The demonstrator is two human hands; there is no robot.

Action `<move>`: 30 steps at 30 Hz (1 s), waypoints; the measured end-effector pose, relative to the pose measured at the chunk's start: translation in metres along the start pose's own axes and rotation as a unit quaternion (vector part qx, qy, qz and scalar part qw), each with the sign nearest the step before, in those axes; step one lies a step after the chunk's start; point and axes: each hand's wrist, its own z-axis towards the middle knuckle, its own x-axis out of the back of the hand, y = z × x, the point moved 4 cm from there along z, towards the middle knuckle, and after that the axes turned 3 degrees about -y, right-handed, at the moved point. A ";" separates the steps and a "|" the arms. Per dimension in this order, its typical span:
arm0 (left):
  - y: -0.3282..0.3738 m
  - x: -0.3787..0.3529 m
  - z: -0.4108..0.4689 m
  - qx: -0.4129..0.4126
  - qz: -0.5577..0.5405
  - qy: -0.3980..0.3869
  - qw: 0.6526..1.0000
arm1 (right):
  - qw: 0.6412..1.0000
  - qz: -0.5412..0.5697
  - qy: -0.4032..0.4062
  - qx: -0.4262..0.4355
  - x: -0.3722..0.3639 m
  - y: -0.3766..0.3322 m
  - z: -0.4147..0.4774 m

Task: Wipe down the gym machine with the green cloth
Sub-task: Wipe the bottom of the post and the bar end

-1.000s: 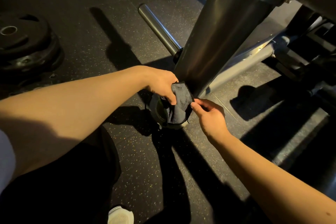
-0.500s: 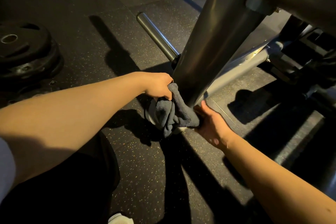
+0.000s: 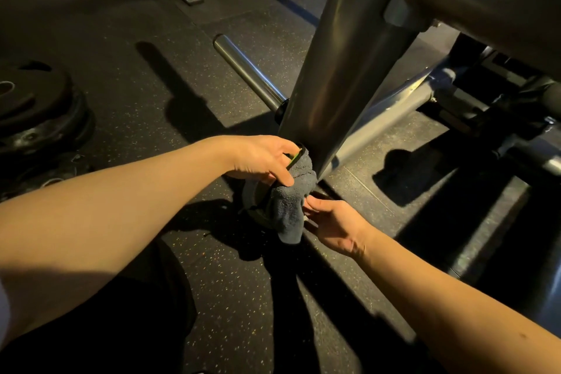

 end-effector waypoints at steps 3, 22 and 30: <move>-0.006 0.003 0.003 0.008 -0.005 -0.009 1.000 | 1.000 0.012 0.022 0.018 0.012 -0.005 0.005; -0.013 0.020 0.010 0.067 0.220 0.176 0.957 | 0.988 0.064 0.124 0.069 0.028 -0.017 0.000; -0.010 0.019 -0.001 0.106 0.267 0.107 0.952 | 0.986 -0.073 0.096 0.116 0.039 -0.025 -0.002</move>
